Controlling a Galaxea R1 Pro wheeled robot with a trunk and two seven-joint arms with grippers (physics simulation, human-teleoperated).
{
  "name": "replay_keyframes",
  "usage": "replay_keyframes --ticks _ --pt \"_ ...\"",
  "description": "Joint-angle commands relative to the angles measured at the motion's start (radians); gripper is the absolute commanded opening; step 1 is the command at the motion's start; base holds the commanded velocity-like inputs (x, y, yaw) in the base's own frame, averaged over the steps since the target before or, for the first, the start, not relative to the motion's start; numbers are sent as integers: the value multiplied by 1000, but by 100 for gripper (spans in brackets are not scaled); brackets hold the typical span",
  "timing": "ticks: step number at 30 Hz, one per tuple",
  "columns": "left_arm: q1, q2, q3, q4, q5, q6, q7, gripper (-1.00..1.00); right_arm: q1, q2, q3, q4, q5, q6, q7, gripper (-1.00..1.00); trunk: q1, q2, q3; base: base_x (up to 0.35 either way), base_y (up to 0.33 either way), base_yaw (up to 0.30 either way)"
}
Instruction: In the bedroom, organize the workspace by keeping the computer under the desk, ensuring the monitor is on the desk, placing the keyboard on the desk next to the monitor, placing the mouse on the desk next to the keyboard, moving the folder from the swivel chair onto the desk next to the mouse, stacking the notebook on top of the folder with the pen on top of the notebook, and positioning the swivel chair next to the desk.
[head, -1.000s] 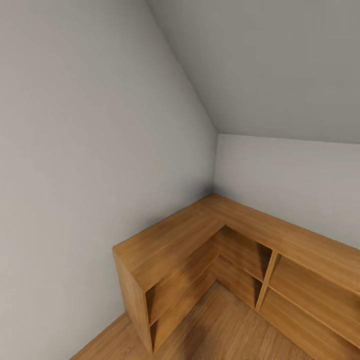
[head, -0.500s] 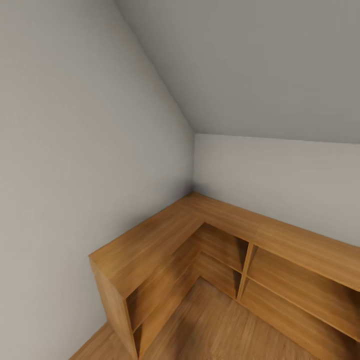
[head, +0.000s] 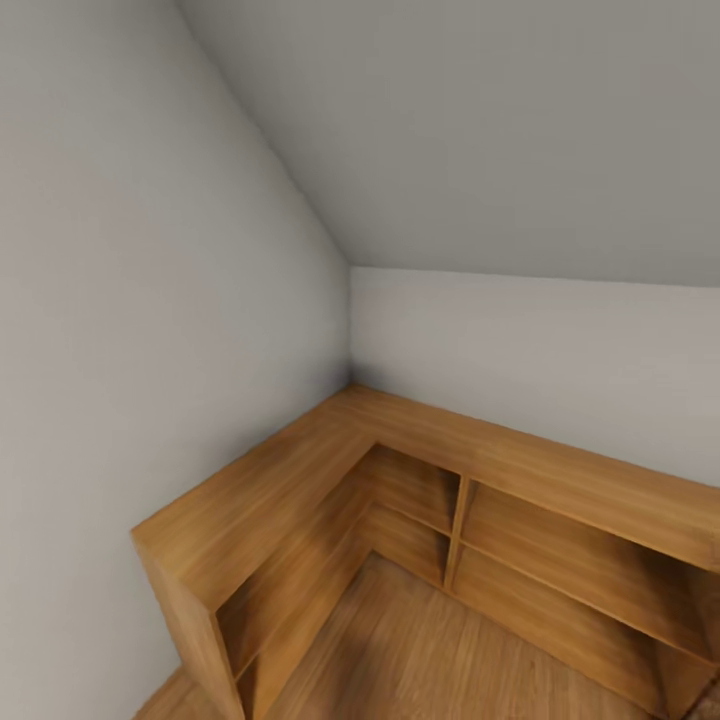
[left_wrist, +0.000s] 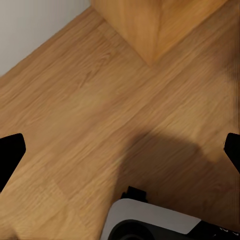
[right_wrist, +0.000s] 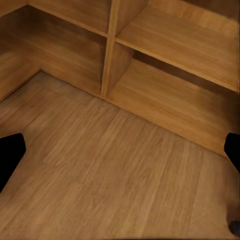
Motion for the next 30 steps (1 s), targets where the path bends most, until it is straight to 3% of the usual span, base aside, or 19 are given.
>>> replay_keyframes --ticks 1,16,30 --pt "0 1 -9 -3 9 -2 7 100 0 0 8 -1 -1 0 -9 100 0 -1 -1 0 0 -268" --pt "0 2 -8 -2 10 -1 7 100 0 1 7 -1 -2 -29 -10 100 0 -1 6 244 0 -278" --pt "0 2 -7 -2 10 -2 7 100 0 1 5 1 -3 -42 -9 100 0 -1 17 95 0 -277"
